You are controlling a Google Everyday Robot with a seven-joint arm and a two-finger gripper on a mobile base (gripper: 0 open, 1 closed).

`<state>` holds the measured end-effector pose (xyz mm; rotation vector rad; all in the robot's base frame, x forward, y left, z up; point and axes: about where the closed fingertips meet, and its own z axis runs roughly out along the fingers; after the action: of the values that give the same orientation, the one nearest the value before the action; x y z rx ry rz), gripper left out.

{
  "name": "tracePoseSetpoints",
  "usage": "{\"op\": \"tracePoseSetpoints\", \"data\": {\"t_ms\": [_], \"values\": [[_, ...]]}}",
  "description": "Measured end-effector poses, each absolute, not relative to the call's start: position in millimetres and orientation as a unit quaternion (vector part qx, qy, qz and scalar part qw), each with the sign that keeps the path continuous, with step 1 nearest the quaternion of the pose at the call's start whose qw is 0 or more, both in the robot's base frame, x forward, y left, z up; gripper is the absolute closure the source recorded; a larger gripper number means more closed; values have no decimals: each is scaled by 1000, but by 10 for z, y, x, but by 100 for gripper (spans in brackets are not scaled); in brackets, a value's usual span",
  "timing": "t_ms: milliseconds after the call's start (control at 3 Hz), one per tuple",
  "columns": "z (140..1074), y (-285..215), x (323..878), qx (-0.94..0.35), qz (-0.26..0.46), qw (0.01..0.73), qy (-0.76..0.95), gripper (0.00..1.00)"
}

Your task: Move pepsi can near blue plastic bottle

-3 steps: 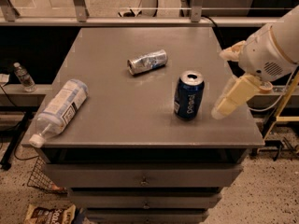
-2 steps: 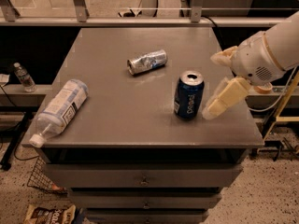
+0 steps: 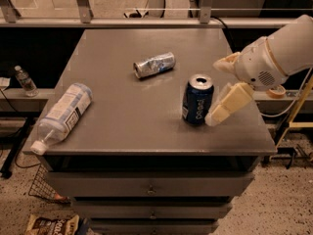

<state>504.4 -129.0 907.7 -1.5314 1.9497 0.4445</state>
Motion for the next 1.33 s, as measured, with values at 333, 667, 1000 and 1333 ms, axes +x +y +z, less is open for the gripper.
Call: {"op": "tracePoseSetpoints", "data": {"t_ms": [333, 667, 1000, 1333], "values": [[9028, -1218, 5064, -583, 178, 300, 734, 18], [8968, -1119, 5076, -588, 190, 295, 729, 41], [8917, -961, 5093, -594, 208, 295, 719, 65], [9134, -808, 5086, -610, 212, 318, 694, 87]]}}
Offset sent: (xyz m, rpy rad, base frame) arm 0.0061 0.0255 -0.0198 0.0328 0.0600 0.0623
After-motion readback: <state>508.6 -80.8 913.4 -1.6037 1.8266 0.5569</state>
